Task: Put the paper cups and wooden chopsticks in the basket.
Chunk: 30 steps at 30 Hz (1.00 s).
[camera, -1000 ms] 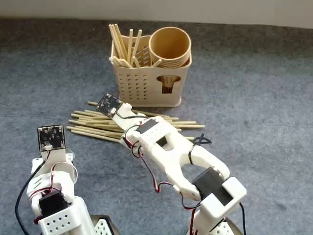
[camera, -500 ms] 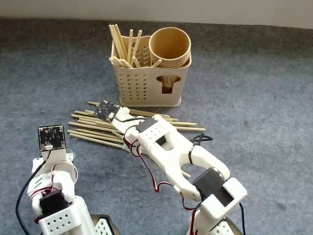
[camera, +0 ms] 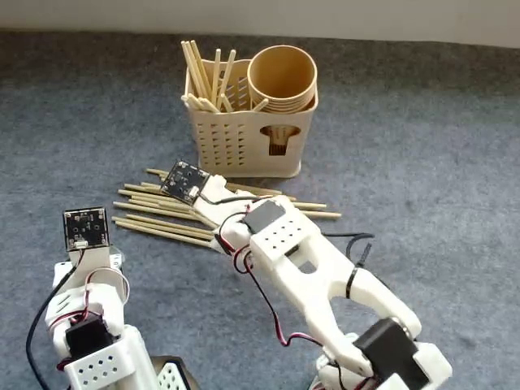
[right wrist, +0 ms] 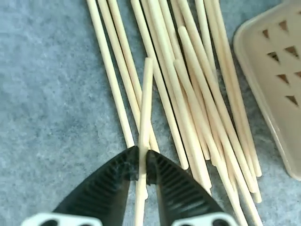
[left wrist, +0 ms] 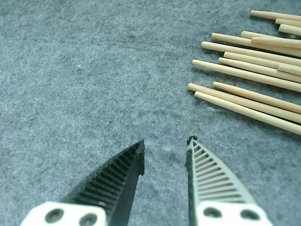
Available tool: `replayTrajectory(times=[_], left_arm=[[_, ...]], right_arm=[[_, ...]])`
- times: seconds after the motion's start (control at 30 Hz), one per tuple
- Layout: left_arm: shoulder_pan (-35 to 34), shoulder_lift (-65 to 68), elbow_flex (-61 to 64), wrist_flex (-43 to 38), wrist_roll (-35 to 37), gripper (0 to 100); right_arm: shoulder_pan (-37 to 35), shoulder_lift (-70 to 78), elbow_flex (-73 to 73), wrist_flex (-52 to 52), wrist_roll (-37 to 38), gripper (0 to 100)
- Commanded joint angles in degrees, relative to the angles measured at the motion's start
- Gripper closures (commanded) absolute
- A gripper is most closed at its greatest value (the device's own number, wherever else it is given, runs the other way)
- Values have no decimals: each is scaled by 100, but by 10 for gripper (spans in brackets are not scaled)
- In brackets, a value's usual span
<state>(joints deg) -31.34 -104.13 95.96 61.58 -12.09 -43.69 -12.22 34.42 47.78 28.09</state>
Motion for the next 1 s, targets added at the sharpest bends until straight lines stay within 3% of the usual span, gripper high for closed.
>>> replayTrajectory(times=[0.0,0.37,0.7,0.97], left_arm=[[-40,-40,119,-79,35,843],[-31,-40,119,-79,35,843],[-31,-40,119,-79,35,843],[-31,-40,119,-79,35,843]], right_arm=[[40,-769,57,31,-448,993],[40,-2413,286,31,-2400,993],[66,-3266,233,-75,-2743,993],[84,-3758,233,-1569,-2690,993]])
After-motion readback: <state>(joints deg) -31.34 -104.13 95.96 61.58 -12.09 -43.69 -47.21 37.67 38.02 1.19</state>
